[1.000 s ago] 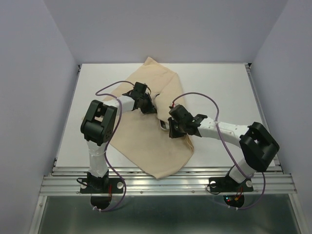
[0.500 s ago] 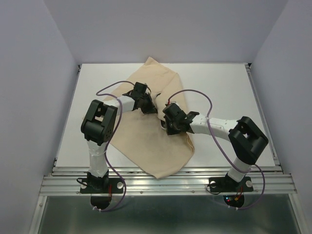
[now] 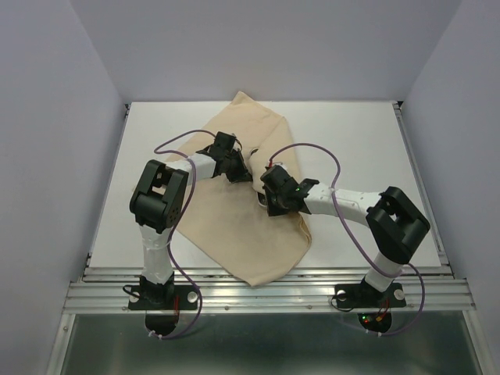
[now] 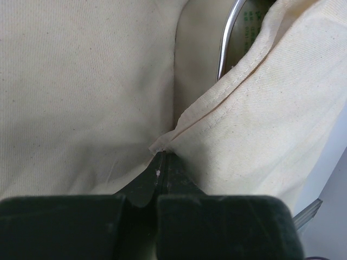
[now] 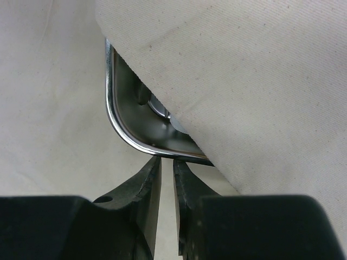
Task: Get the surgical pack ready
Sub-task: Pack the surgical kit at the center of the board.
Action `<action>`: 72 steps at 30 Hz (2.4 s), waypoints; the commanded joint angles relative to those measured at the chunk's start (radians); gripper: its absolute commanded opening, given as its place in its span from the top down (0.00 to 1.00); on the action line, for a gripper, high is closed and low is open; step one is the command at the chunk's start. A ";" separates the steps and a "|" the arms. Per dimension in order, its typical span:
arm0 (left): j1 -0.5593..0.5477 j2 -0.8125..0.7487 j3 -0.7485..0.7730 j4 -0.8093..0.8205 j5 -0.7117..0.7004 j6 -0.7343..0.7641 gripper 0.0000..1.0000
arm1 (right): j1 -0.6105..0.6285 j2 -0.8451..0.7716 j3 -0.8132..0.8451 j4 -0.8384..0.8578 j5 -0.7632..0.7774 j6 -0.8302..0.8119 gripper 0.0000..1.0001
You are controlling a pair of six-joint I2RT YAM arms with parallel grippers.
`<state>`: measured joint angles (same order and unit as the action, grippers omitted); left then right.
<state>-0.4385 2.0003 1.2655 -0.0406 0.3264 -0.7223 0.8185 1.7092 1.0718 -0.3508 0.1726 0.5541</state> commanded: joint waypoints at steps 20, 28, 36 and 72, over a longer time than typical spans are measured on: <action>-0.016 -0.032 -0.037 -0.062 -0.016 0.026 1.00 | -0.091 -0.379 -0.033 -0.043 0.298 -0.046 0.69; -0.016 -0.106 -0.005 -0.175 -0.110 0.066 0.70 | -0.128 -0.336 -0.036 -0.057 0.211 -0.039 0.70; -0.016 -0.136 0.011 -0.217 -0.159 0.089 0.65 | -0.128 -0.261 -0.125 -0.031 0.087 -0.019 0.75; 0.015 -0.235 -0.046 -0.038 0.011 0.005 0.38 | -0.128 -0.430 -0.145 -0.097 0.202 -0.028 0.84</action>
<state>-0.4217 1.7920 1.2598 -0.2043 0.2573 -0.6727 0.6884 1.2980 0.9329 -0.4442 0.3523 0.5163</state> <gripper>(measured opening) 0.664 0.155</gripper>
